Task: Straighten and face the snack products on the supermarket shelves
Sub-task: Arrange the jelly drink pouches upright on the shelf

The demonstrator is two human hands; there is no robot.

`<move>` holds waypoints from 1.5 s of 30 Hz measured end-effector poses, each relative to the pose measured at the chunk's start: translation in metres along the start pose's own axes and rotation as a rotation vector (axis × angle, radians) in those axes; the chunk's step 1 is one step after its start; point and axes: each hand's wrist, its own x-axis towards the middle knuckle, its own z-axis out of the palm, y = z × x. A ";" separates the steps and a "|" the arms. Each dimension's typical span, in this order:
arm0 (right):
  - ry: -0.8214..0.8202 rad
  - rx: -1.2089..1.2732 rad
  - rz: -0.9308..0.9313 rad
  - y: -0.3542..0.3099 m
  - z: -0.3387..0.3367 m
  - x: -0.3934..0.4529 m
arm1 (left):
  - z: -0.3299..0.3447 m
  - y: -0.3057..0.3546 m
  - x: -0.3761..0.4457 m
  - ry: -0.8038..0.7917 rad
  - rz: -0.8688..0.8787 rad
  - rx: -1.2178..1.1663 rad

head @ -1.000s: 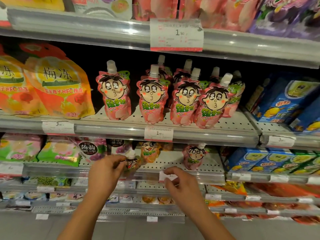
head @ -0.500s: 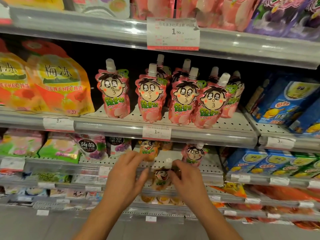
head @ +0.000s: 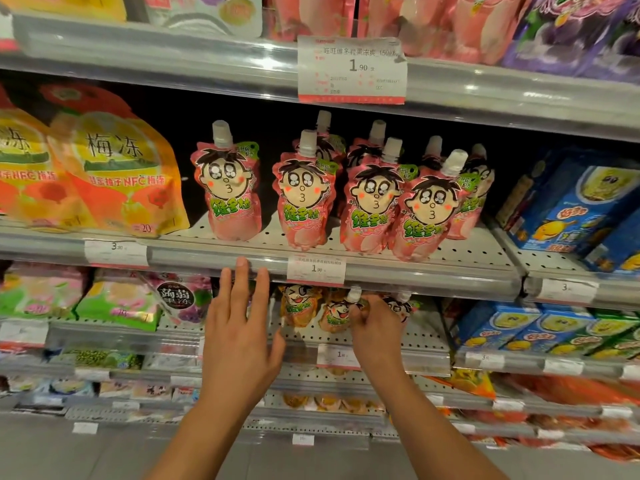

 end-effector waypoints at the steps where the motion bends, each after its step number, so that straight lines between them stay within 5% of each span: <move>1: 0.003 -0.013 0.023 -0.001 0.003 0.003 | -0.001 -0.001 0.000 -0.001 0.010 0.018; 12: -0.010 -0.062 -0.007 -0.008 0.018 0.024 | -0.009 -0.004 0.002 -0.066 -0.007 0.059; 24: -0.001 0.052 -0.351 0.028 -0.002 -0.018 | -0.015 -0.007 0.002 -0.053 0.015 0.076; 27: 0.128 0.068 -0.414 0.043 -0.022 -0.038 | -0.015 -0.004 0.002 -0.047 0.011 0.064; 32: 0.305 0.129 -0.141 0.068 -0.059 -0.033 | -0.017 -0.005 0.004 -0.035 0.016 0.055; 39: 0.053 -0.017 -0.101 0.067 -0.061 0.002 | -0.016 0.009 0.006 -0.043 -0.026 0.040; 45: 0.077 -0.128 -0.053 0.069 -0.063 -0.010 | -0.018 0.008 0.007 -0.044 -0.005 0.070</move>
